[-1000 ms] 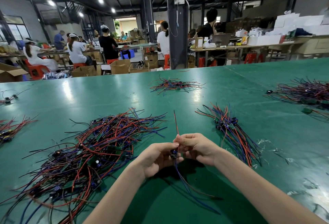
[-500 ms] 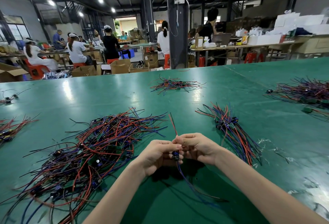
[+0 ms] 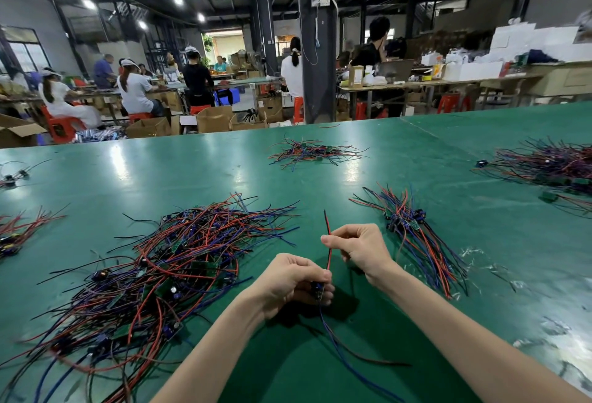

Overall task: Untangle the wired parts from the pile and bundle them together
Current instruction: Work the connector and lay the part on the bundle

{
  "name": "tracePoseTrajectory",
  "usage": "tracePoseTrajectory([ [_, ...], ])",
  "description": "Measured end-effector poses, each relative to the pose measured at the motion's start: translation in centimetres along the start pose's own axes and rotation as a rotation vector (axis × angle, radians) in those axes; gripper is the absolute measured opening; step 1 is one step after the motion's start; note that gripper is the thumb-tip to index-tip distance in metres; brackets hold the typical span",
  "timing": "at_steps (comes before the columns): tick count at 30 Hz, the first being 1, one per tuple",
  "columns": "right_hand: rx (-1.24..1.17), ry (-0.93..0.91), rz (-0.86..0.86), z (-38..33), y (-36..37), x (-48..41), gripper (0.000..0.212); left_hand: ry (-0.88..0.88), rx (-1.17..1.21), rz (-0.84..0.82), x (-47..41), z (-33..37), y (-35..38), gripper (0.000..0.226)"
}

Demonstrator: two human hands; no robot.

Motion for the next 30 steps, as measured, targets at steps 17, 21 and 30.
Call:
tracePoseTrajectory([
  [17, 0.062, -0.112, 0.237, -0.5, -3.0, -1.7, 0.015, 0.046, -0.033, 0.009, 0.5, 0.6, 0.5, 0.025],
  [21, 0.063, -0.112, 0.245, -0.3, -3.0, -1.8, 0.017, 0.045, -0.044, 0.006, 0.5, 0.7, 0.7, 0.027],
  [30, 0.028, -0.090, 0.233, -0.1, -3.1, -2.0, 0.018, 0.053, -0.057, -0.020, 0.5, 0.6, 0.6, 0.031],
])
Point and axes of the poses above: each hand's wrist, its own x-axis away from the middle knuckle, its own y-axis out of the palm, z = x × y, the point moved 9 cm from there along -x, towards the middle knuckle, and after that the axes turned 7 degrees about z, right-handed, at the moved point
